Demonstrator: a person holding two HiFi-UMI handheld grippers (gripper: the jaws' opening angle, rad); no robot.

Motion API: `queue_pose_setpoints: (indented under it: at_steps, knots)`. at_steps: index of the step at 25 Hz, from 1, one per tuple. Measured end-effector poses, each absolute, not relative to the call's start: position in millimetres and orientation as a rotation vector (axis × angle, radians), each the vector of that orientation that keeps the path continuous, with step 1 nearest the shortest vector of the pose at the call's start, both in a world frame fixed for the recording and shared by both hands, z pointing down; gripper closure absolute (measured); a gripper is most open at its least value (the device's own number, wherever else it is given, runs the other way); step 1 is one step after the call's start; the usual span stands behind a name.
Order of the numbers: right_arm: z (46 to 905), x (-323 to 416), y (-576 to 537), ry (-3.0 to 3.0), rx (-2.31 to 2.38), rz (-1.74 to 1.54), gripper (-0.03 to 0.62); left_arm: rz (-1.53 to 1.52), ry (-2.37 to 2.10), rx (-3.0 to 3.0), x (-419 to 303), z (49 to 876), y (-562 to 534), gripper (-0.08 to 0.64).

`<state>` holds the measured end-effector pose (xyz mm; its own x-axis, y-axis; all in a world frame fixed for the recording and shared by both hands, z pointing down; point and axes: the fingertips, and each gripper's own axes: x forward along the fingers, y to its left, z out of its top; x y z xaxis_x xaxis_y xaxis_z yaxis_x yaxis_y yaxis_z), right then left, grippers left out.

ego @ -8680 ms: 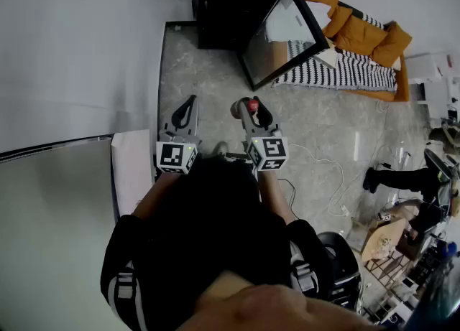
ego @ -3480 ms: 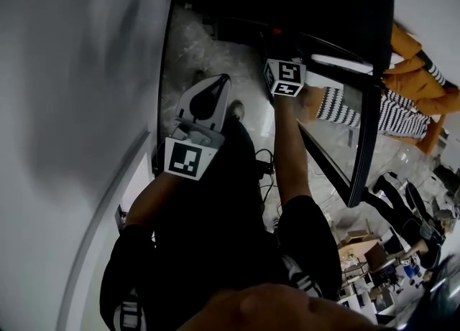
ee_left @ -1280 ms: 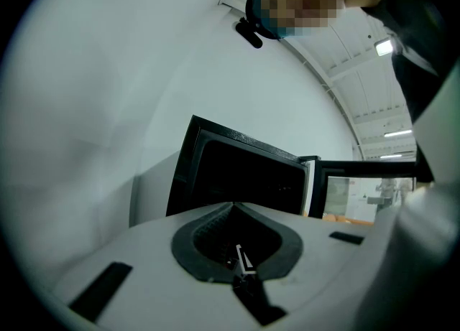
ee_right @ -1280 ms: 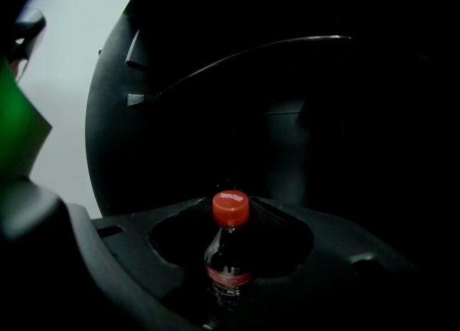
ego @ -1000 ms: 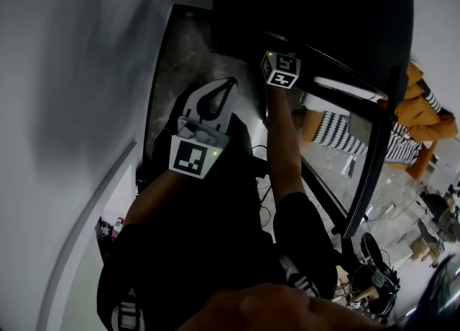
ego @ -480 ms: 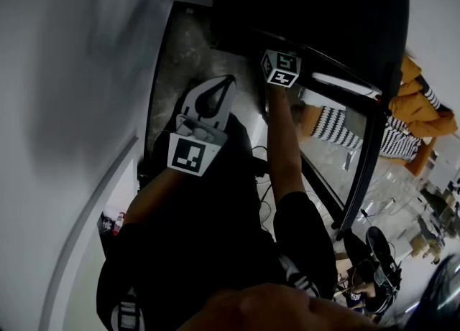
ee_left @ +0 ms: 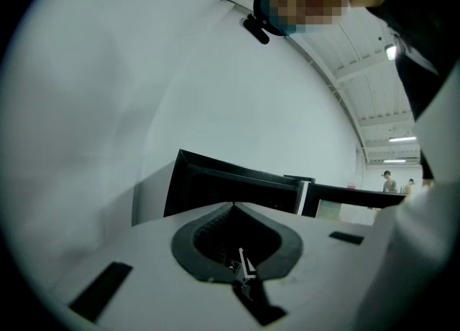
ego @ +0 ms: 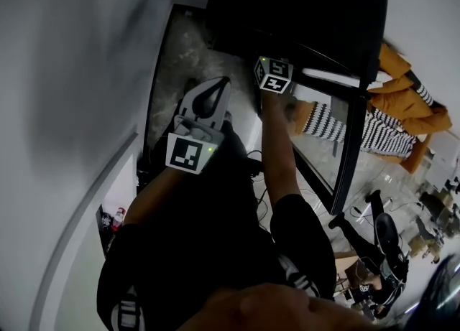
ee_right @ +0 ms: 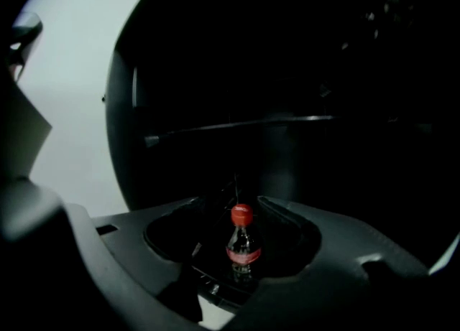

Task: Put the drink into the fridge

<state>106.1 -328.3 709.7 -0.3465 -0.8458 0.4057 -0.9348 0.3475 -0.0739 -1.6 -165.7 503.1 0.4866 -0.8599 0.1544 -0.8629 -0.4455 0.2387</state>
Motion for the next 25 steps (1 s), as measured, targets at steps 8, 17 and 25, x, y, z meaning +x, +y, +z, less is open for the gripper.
queue_pose_setpoints:
  at_steps: [8, 17, 25]
  knots:
    - [672.9, 112.7, -283.2, -2.347, 1.573, 0.497, 0.465, 0.022, -1.500, 2.433, 9.0, 465.3, -145.6, 0.555]
    - [619.8, 141.9, -219.0, -2.343, 1.579, 0.556, 0.588, -0.067, -1.605, 2.430, 36.4, 414.7, -104.5, 0.555]
    - [578.8, 142.6, -167.2, -2.389, 1.548, 0.619, 0.591, -0.042, -1.599, 2.451, 46.3, 393.0, -66.6, 0.555]
